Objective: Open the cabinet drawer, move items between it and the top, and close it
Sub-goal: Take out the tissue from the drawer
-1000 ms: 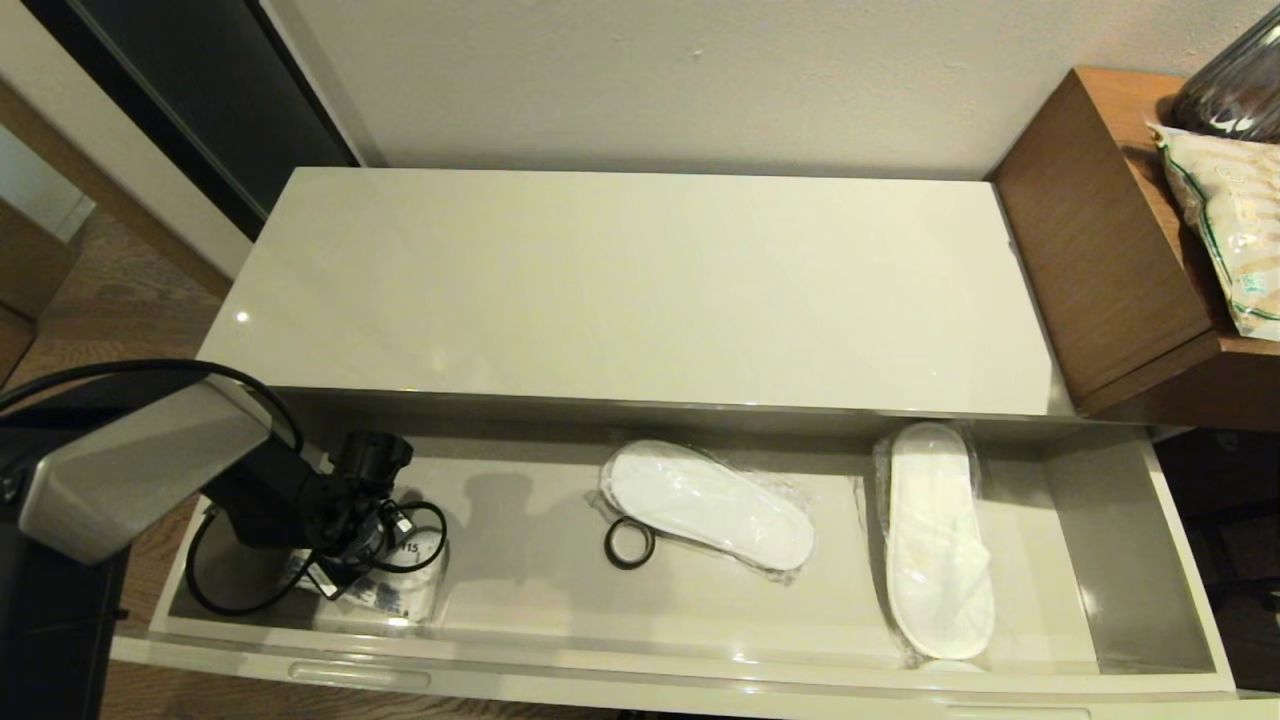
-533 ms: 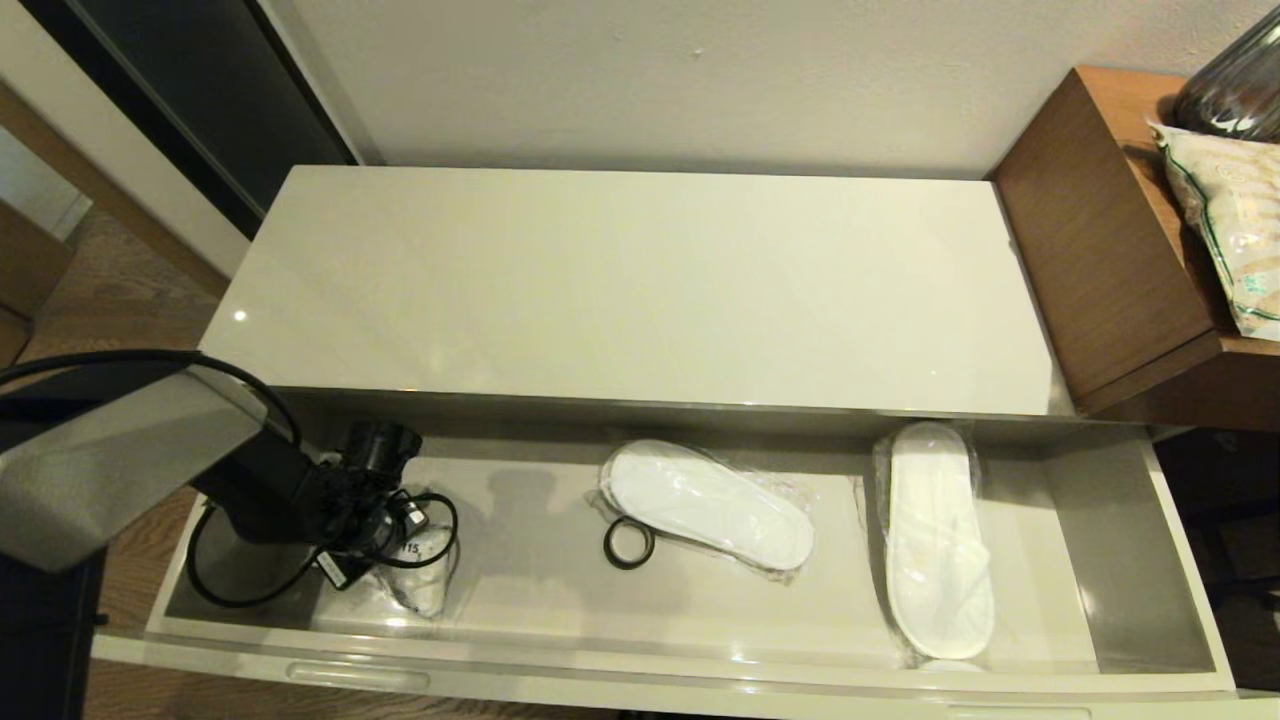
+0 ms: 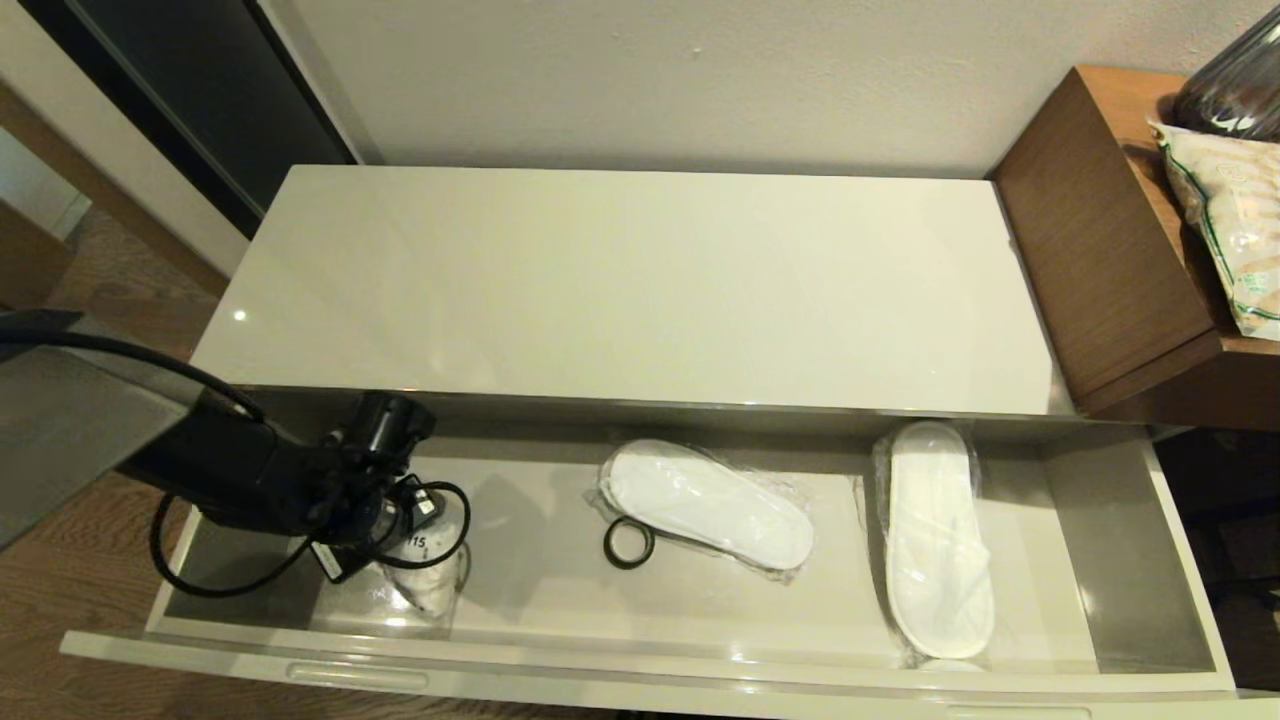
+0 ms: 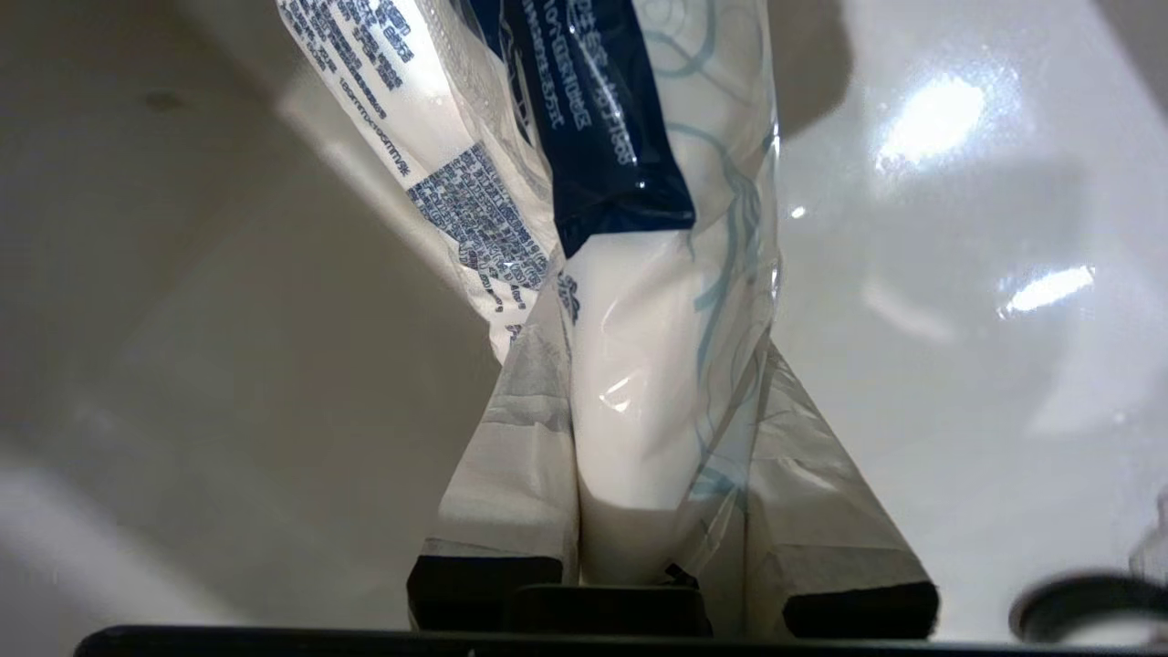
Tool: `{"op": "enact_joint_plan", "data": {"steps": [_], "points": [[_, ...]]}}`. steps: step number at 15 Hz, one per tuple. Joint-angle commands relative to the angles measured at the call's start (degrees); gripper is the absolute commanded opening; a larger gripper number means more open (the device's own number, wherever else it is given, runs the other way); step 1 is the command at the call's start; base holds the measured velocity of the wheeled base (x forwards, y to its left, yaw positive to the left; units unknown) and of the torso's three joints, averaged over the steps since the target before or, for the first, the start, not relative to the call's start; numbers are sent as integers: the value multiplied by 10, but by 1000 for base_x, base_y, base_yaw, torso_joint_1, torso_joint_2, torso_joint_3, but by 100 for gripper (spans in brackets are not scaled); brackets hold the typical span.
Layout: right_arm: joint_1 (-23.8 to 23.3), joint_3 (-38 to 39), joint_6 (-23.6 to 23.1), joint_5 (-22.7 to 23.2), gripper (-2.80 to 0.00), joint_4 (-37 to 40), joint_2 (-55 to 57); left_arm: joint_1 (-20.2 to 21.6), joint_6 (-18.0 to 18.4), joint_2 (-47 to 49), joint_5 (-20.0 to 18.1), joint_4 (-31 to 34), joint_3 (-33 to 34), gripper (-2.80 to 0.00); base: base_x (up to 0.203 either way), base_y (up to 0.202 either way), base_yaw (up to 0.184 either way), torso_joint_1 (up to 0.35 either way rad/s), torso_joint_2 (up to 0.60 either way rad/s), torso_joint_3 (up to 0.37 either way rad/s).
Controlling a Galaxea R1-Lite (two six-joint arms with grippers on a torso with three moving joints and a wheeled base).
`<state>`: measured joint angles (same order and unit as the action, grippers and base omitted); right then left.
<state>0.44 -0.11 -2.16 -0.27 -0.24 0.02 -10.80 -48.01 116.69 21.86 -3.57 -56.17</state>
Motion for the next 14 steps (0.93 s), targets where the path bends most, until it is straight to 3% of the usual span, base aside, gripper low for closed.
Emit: {"op": "enact_joint_plan", "data": {"steps": [1, 8, 11, 14], "points": [[0, 0, 0, 0, -280, 0, -1, -5, -4, -45, 6, 25, 3, -280, 0, 0, 0, 0, 0, 0], [0, 0, 0, 0, -280, 0, -1, -39, -12, -168, 23, 158, -16, -280, 0, 0, 0, 0, 0, 0], [0, 0, 0, 0, -280, 0, -1, -83, -9, -224, 39, 220, -61, -280, 0, 0, 0, 0, 0, 0], [0, 0, 0, 0, -280, 0, -1, -102, 13, -248, 48, 279, -144, -280, 0, 0, 0, 0, 0, 0]]}}
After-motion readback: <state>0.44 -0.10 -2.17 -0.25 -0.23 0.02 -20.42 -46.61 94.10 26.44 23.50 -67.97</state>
